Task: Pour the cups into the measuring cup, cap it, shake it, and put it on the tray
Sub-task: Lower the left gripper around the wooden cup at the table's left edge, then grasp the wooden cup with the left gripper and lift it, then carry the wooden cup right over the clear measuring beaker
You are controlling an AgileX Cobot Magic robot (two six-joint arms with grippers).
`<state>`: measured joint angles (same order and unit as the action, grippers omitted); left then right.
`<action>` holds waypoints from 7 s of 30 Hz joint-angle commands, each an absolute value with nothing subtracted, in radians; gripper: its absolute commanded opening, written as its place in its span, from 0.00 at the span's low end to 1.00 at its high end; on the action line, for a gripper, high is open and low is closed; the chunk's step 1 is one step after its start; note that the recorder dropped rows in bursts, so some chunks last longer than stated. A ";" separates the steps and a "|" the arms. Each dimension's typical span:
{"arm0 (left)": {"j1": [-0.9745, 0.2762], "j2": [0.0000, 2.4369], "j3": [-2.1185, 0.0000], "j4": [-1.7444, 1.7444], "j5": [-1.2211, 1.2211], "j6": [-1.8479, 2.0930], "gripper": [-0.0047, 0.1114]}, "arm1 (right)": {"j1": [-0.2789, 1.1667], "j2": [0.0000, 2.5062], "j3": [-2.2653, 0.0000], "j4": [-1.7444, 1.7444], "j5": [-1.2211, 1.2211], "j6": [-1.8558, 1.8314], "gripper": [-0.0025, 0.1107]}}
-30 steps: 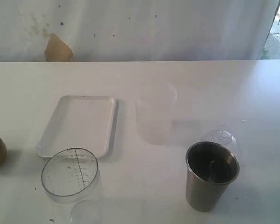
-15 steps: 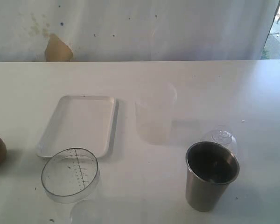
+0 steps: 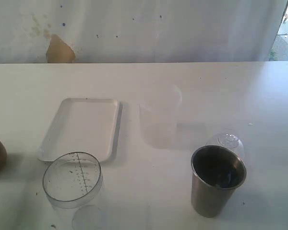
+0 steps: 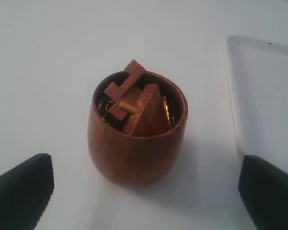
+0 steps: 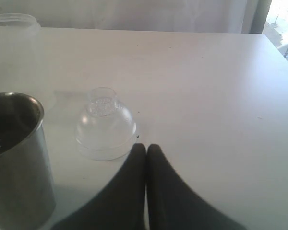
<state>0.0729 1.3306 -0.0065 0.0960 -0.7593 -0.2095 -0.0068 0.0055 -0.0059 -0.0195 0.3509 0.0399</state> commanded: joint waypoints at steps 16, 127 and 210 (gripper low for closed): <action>0.069 1.765 -0.121 0.010 -0.997 -0.116 0.94 | -0.011 0.000 0.000 -0.022 0.351 0.037 0.02; -0.082 1.419 -0.671 1.534 -0.972 -0.200 0.04 | -0.011 0.000 0.000 -0.022 0.351 0.037 0.02; -0.164 1.403 -0.639 1.393 -0.952 0.475 0.04 | -0.011 0.000 0.000 -0.022 0.351 0.037 0.02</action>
<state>-0.1589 1.4276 -0.6459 1.4273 -0.9203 0.4782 -0.0068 0.0055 -0.0059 -0.0195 0.3509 0.0399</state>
